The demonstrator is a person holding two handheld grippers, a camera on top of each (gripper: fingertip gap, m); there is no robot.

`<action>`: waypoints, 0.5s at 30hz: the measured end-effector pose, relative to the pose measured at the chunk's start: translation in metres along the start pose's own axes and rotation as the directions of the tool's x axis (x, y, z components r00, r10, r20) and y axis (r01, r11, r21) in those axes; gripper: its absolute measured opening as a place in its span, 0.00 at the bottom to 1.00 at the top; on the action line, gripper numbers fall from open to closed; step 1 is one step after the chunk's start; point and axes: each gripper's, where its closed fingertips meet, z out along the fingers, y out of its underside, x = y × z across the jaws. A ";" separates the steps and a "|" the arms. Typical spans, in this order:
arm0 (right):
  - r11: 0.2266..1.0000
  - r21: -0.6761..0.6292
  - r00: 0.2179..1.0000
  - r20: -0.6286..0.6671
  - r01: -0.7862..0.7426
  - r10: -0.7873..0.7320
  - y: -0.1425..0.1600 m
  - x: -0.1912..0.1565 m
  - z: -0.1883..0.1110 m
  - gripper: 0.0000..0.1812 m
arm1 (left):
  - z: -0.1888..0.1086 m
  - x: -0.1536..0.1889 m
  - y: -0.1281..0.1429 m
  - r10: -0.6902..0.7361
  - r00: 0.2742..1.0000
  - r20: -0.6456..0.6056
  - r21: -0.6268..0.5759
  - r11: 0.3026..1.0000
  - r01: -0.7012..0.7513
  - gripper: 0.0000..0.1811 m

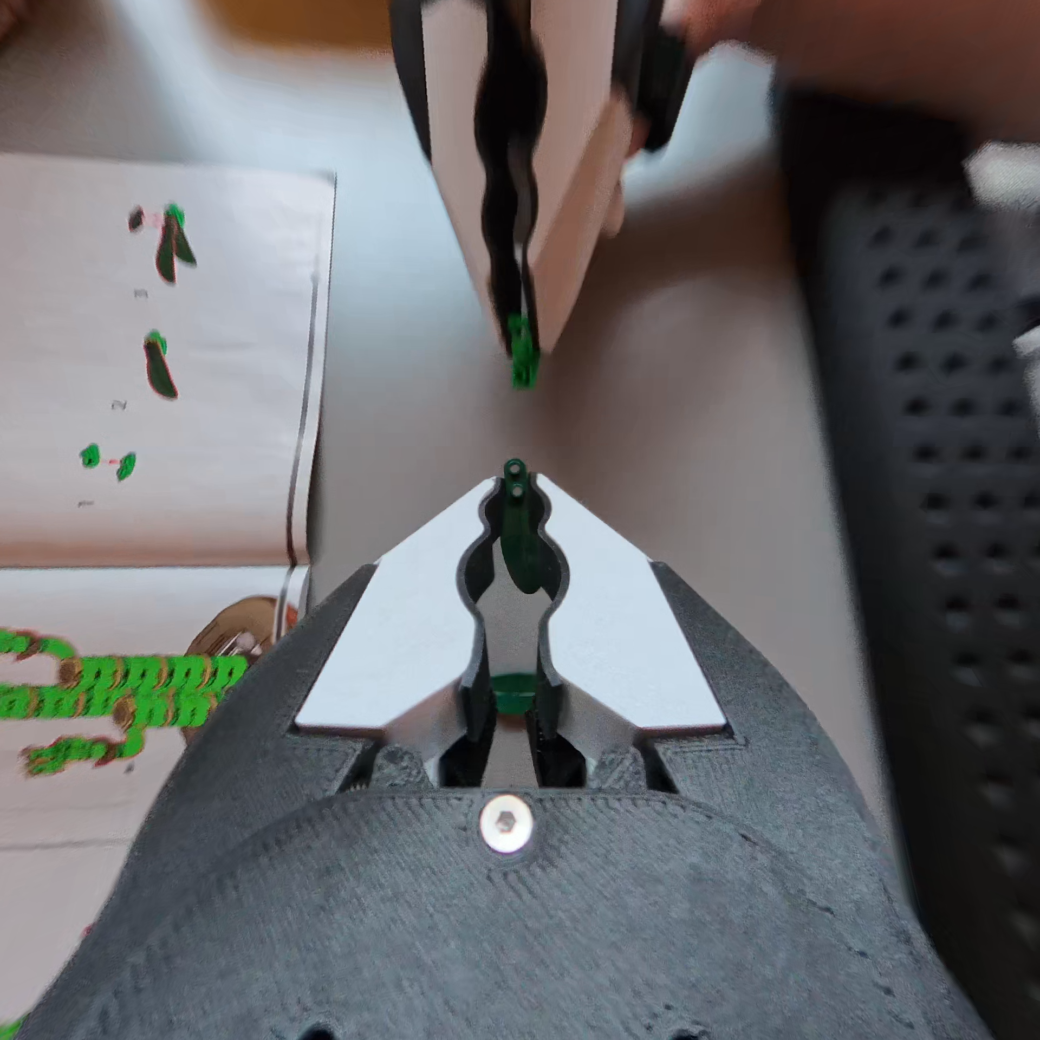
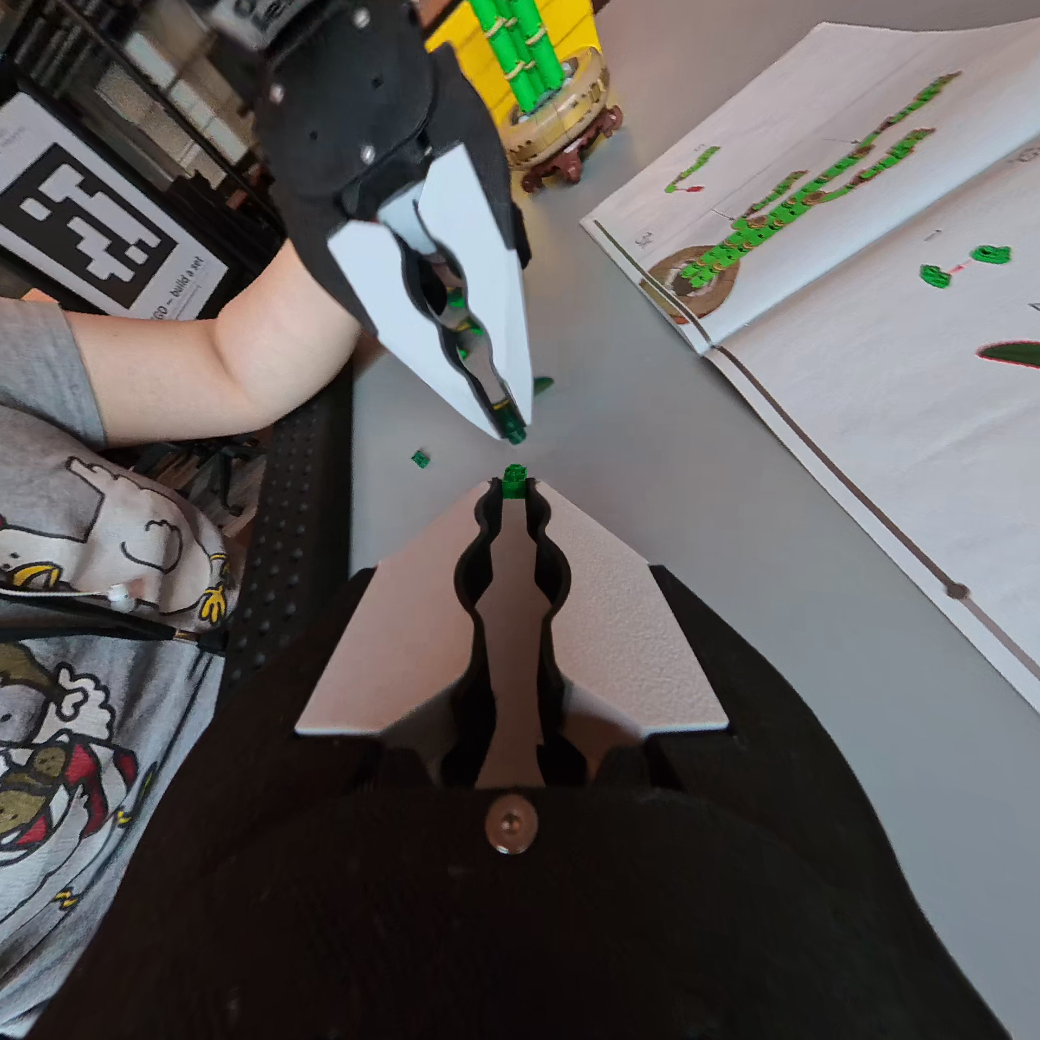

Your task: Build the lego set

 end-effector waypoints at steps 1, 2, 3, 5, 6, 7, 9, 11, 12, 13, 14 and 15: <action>1.000 0.008 1.000 0.026 0.015 -0.015 -0.002 -0.006 0.001 0.03 | -0.006 0.005 -0.011 -0.039 0.998 -0.049 0.058 0.997 0.042 0.03; 0.999 0.020 0.998 0.051 0.034 -0.035 -0.004 -0.012 0.002 0.03 | -0.011 0.010 -0.020 -0.070 0.993 -0.097 0.099 0.992 0.080 0.03; 0.998 0.033 0.996 0.075 0.052 -0.054 -0.007 -0.018 0.003 0.03 | -0.014 0.013 -0.026 -0.090 0.987 -0.135 0.128 0.986 0.108 0.03; 0.996 0.049 0.990 0.112 0.080 -0.085 -0.010 -0.028 0.004 0.03 | -0.017 0.016 -0.034 -0.110 0.981 -0.157 0.160 0.978 0.136 0.03; 0.994 0.050 0.989 0.111 0.096 -0.101 -0.010 -0.030 0.005 0.03 | -0.017 0.018 -0.036 -0.115 0.979 -0.170 0.167 0.975 0.144 0.03; 0.993 0.050 0.988 0.104 0.111 -0.115 -0.010 -0.031 0.005 0.03 | -0.017 0.021 -0.037 -0.118 0.974 -0.192 0.166 0.974 0.151 0.03; 0.990 0.064 0.985 0.113 0.125 -0.132 -0.013 -0.035 0.005 0.03 | -0.016 0.024 -0.037 -0.126 0.970 -0.206 0.155 0.975 0.159 0.03; 0.991 0.061 0.985 0.117 0.120 -0.127 -0.012 -0.036 0.006 0.03 | -0.015 0.027 -0.037 -0.127 0.967 -0.222 0.154 0.974 0.164 0.03; 0.991 0.063 0.986 0.116 0.114 -0.121 -0.012 -0.036 0.006 0.03 | -0.015 0.028 -0.037 -0.131 0.964 -0.230 0.152 0.974 0.169 0.03; 0.993 0.062 0.986 0.123 0.105 -0.112 -0.012 -0.036 0.006 0.03 | -0.015 0.028 -0.037 -0.137 0.962 -0.235 0.149 0.973 0.175 0.03; 0.994 0.061 0.986 0.131 0.096 -0.103 -0.012 -0.037 0.006 0.03 | -0.016 0.028 -0.037 -0.140 0.961 -0.240 0.148 0.973 0.179 0.03; 0.994 0.061 0.986 0.135 0.085 -0.093 -0.012 -0.037 0.007 0.03 | -0.015 0.028 -0.037 -0.142 0.960 -0.242 0.148 0.972 0.181 0.03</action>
